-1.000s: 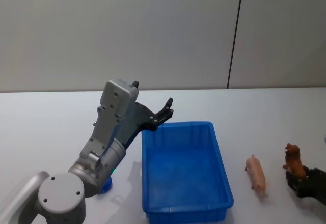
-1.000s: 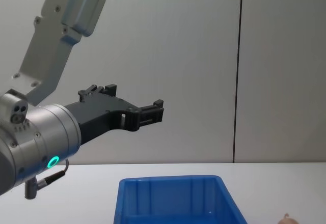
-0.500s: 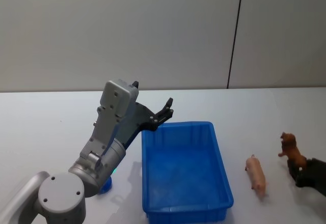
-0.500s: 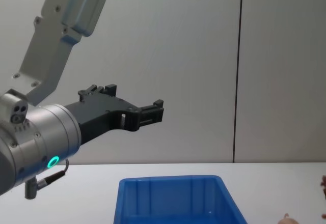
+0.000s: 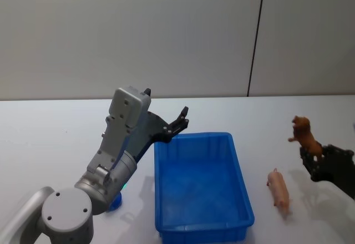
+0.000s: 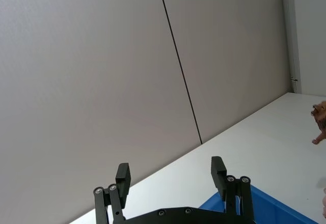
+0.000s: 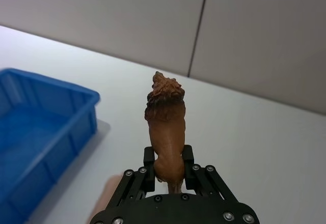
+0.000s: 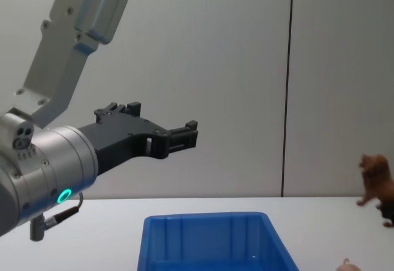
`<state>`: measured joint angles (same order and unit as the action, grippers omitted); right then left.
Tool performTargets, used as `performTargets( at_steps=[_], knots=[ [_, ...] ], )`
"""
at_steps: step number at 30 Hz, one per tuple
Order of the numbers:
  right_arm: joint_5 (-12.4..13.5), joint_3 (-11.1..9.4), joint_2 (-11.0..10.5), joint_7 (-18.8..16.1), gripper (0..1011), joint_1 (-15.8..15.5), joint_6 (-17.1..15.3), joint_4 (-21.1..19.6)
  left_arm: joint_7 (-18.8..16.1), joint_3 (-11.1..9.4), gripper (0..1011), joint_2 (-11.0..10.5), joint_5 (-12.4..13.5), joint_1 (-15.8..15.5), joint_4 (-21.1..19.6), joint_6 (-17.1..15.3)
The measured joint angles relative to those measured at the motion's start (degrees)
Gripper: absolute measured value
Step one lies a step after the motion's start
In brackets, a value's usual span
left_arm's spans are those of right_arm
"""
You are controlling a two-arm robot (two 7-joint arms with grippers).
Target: Pick up the two dolls from the table and place them into the box.
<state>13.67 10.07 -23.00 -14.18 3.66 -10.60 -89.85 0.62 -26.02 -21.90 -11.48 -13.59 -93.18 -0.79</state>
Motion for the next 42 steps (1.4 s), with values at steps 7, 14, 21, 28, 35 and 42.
performTargets(
  at_steps=[7, 14, 21, 28, 35, 42],
  knots=[
    [-0.73, 0.79, 0.63, -3.14, 296, 0.71, 2.09, -1.96, 0.00, 0.00, 1001, 0.00, 0.00, 0.00, 0.00, 0.00],
    [-1.71, 2.21, 1.69, -7.32, 296, 1.65, 3.09, -3.39, 0.00, 0.00, 1001, 0.00, 0.00, 0.00, 0.00, 0.00],
    [-3.08, 3.96, 3.02, -11.46, 296, 2.44, 3.02, -3.94, 0.00, 0.00, 1001, 0.00, 0.00, 0.00, 0.00, 0.00],
    [-4.89, 6.24, 4.68, -15.45, 311, 3.08, 1.94, -3.90, 0.00, 0.00, 1001, 0.00, 0.00, 0.00, 0.00, 0.00],
    [-6.15, 7.82, 5.61, -17.67, 536, 3.32, 1.01, -3.61, 0.00, 0.00, 1001, 0.00, 0.00, 0.00, 0.00, 0.00],
    [-6.52, 8.44, 5.86, -18.40, 760, 3.38, 0.44, -3.44, 0.00, 0.00, 1001, 0.00, 0.00, 0.00, 0.00, 0.00]
  ],
)
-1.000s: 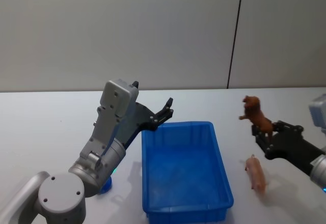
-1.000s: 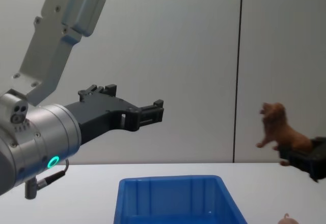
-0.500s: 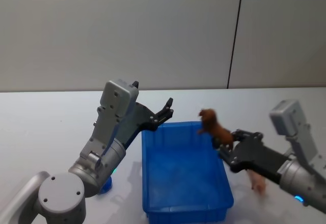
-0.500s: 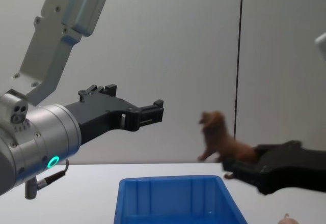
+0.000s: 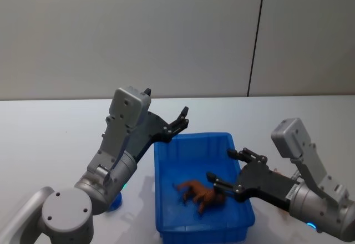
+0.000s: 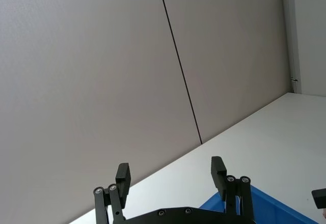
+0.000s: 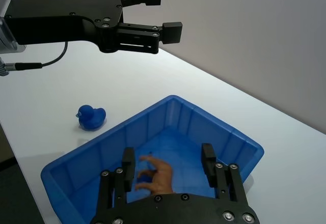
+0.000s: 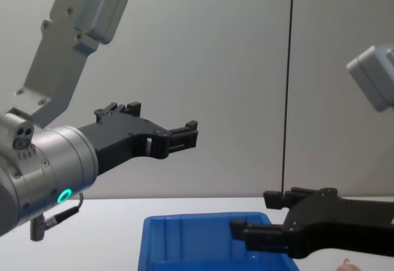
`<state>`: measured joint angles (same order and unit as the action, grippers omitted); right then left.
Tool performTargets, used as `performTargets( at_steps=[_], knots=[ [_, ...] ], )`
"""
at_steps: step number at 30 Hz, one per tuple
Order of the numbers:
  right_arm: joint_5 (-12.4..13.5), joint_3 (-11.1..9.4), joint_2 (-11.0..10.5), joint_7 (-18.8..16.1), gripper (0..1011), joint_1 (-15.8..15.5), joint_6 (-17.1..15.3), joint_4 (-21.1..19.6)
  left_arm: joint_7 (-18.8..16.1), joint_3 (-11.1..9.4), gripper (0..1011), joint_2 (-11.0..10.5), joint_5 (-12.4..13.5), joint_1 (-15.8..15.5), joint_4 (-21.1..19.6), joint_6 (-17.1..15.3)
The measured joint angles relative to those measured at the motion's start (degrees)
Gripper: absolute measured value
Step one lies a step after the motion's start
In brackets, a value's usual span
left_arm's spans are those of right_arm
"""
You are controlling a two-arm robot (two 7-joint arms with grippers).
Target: Pick up the two dolls from the table and place them into the box.
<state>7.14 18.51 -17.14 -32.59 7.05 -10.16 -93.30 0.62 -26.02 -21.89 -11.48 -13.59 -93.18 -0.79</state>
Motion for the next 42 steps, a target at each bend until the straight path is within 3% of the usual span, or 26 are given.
performTargets(
  at_steps=[3, 10, 26, 32, 42],
  knots=[
    [0.28, -0.05, -0.18, 0.18, 867, -0.02, -0.10, 0.00, 0.00, 0.00, 1001, 0.00, 0.00, 0.00, 0.00, 0.00],
    [1.94, -1.09, -1.45, 2.19, 1001, -0.74, -0.36, -0.38, 0.00, 0.00, 1001, 0.00, 0.00, 0.00, 0.00, 0.00],
    [6.84, -4.81, -6.57, 8.29, 1001, -4.85, -1.94, -2.19, 0.00, 0.00, 1001, 0.00, 0.00, 0.00, 0.00, 0.00],
    [7.83, -5.89, -8.41, 9.88, 1001, -6.40, -4.18, -2.60, 0.00, 0.00, 1001, 0.00, 0.00, 0.00, 0.00, 0.00],
    [8.03, -6.26, -9.55, 10.33, 1001, -7.22, -8.37, -1.68, 0.00, 0.00, 1001, 0.00, 0.00, 0.00, 0.00, 0.00]
  ],
)
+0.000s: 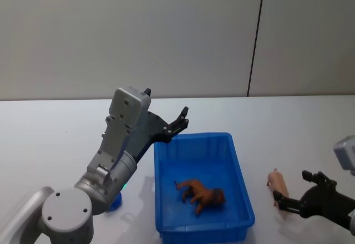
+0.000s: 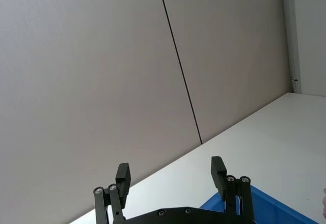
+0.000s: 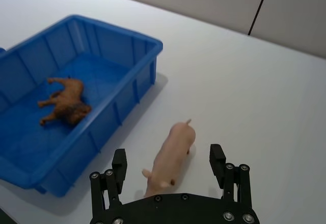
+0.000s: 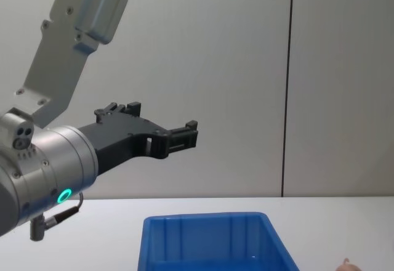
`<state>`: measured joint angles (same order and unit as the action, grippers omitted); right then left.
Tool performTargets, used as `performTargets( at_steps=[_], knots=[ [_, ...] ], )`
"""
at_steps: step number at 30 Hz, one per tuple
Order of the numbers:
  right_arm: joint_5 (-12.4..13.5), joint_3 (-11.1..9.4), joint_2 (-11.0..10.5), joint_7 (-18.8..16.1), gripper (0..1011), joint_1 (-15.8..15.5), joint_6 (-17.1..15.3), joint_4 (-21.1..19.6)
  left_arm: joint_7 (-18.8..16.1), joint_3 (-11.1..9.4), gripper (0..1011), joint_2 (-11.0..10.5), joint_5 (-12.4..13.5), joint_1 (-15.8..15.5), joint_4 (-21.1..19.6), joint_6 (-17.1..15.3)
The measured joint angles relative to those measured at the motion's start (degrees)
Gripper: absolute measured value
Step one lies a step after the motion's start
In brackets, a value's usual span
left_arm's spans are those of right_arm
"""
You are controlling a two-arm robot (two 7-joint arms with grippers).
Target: Pick up the two dolls from the table and place them into the box.
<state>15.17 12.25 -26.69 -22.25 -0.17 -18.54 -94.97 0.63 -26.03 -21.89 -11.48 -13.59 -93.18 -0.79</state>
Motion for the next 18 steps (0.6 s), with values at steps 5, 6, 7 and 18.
performTargets(
  at_steps=[5, 6, 7, 18],
  knots=[
    [-0.05, 0.18, 0.00, -0.26, 1001, 0.02, -1.61, 1.06, 0.00, 0.00, 1001, 0.00, 0.00, 0.00, 0.00, 0.00],
    [-0.12, 0.30, 0.06, -0.35, 1001, 0.07, -1.95, 1.44, 0.00, 0.00, 1001, 0.00, 0.00, 0.00, 0.00, 0.00],
    [-0.17, 0.36, 0.10, -0.43, 1001, 0.11, -2.15, 1.64, 0.00, 0.00, 1001, 0.00, 0.00, 0.00, 0.00, 0.00],
    [-0.64, 1.07, 0.94, -0.83, 846, 0.96, -3.12, 4.07, 0.00, 0.00, 1001, 0.00, 0.00, 0.00, 0.00, 0.00]
  ],
)
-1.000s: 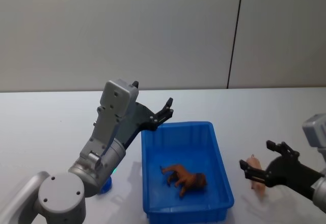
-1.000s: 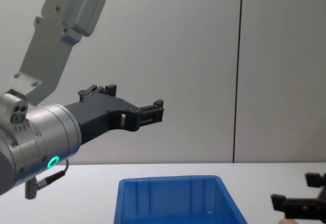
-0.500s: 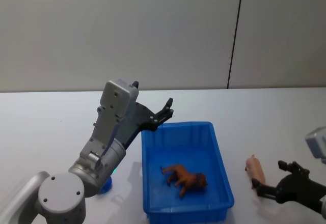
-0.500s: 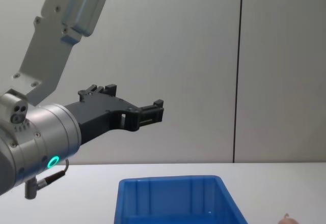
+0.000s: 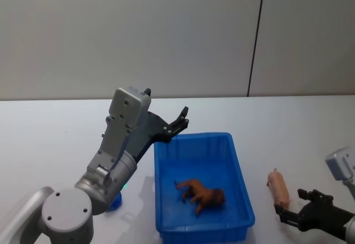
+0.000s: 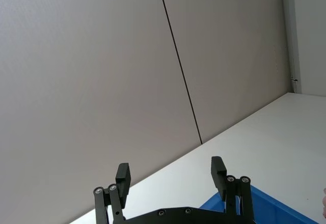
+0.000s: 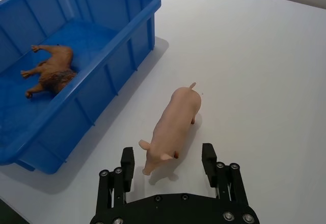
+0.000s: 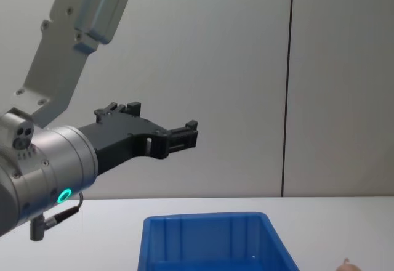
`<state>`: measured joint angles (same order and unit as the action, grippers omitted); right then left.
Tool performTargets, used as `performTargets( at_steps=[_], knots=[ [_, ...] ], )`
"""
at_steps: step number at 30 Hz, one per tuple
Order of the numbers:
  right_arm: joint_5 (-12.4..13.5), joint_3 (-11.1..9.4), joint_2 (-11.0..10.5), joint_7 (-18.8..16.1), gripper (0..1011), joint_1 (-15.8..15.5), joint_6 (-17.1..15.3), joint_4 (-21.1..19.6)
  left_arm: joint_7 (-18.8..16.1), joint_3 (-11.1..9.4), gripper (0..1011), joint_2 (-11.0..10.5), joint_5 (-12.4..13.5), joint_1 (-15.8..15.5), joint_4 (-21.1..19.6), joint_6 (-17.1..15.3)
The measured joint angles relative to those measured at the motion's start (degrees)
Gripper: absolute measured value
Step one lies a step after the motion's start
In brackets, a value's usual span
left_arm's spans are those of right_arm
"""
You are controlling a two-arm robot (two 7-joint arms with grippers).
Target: Pick up the two dolls from the table and place them into the box.
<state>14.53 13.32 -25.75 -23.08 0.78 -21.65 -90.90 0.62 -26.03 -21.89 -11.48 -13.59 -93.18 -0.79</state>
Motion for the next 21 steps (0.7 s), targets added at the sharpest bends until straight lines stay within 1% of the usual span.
performTargets(
  at_steps=[1, 4, 5, 6, 7, 8, 9, 12, 13, 15, 18, 21],
  knots=[
    [-0.02, 0.07, 0.12, 0.00, 794, 0.15, 0.00, 0.28, 0.00, 0.00, 1001, 0.00, 0.00, 0.00, 0.00, 0.00],
    [-0.02, 0.16, 0.33, 0.07, 731, 0.41, 0.05, 0.74, 0.00, 0.00, 1001, 0.00, 0.00, 0.00, 0.00, 0.00],
    [-0.02, 0.16, 0.33, 0.07, 731, 0.41, 0.05, 0.74, 0.00, 0.00, 1001, 0.00, 0.00, 0.00, 0.00, 0.00],
    [-0.02, 0.19, 0.42, 0.16, 664, 0.53, 0.10, 0.90, 0.00, 0.00, 1001, 0.00, 0.00, 0.00, 0.00, 0.00],
    [-0.02, 0.20, 0.47, 0.25, 644, 0.58, 0.14, 1.01, 0.00, 0.00, 1001, 0.00, 0.00, 0.00, 0.00, 0.00],
    [-0.02, 0.23, 0.56, 0.37, 603, 0.71, 0.22, 1.15, 0.00, 0.00, 1001, 0.00, 0.00, 0.00, 0.00, 0.00],
    [0.00, 0.24, 0.60, 0.44, 589, 0.79, 0.26, 1.26, 0.00, 0.00, 1001, 0.00, 0.00, 0.00, 0.00, 0.00],
    [0.06, 0.27, 0.75, 0.67, 459, 1.01, 0.45, 1.50, 0.00, 0.00, 1001, 0.00, 0.00, 0.00, 0.00, 0.00],
    [0.09, 0.27, 0.80, 0.73, 444, 1.08, 0.51, 1.56, 0.00, 0.00, 1001, 0.00, 0.00, 0.00, 0.00, 0.00],
    [0.21, 0.29, 0.91, 0.88, 358, 1.25, 0.68, 1.71, 0.00, 0.00, 1001, 0.00, 0.00, 0.00, 0.00, 0.00],
    [0.48, 0.30, 1.09, 1.09, 294, 1.49, 0.96, 1.86, 0.00, 0.00, 1001, 0.00, 0.00, 0.00, 0.00, 0.00],
    [0.72, 0.32, 1.32, 1.33, 276, 1.80, 1.46, 1.96, 0.00, 0.00, 1001, 0.00, 0.00, 0.00, 0.00, 0.00]
  ],
)
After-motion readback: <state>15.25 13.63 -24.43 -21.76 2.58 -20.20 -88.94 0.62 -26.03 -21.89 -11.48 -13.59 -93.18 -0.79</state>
